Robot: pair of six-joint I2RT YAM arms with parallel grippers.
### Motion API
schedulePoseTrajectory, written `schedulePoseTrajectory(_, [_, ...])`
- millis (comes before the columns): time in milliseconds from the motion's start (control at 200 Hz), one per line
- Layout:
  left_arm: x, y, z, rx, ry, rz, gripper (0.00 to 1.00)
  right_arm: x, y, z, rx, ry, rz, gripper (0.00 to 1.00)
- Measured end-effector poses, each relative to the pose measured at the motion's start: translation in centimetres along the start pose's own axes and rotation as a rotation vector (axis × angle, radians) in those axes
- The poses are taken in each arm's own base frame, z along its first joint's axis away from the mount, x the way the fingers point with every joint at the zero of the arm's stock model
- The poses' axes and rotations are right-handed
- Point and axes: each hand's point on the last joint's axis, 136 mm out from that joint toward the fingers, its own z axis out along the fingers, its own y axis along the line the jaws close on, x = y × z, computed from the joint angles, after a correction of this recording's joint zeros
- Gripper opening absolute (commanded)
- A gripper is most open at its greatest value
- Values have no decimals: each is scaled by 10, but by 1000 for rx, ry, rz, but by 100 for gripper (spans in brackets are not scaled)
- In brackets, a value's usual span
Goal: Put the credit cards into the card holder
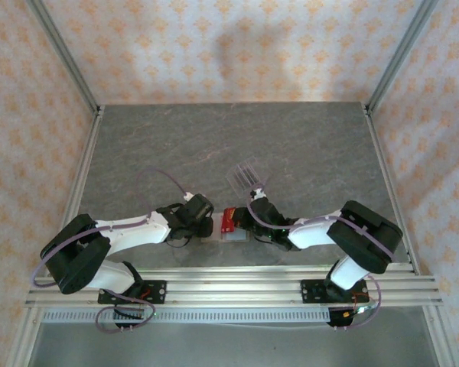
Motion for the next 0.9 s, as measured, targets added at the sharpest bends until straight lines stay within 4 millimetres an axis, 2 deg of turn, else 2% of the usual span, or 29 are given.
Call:
schedulePoseTrajectory(215, [0,0,0,-2,1,0,43,0,0,-2,-38,-2,28,0])
schedulePoseTrajectory(560, [4,6,-3,-14,5,-2,37,-3,7,-5,-63,0,30,0])
schedulePoseTrajectory(901, [4,6,-3,-15,4,-2,34,1,8,0,-80,19,30,0])
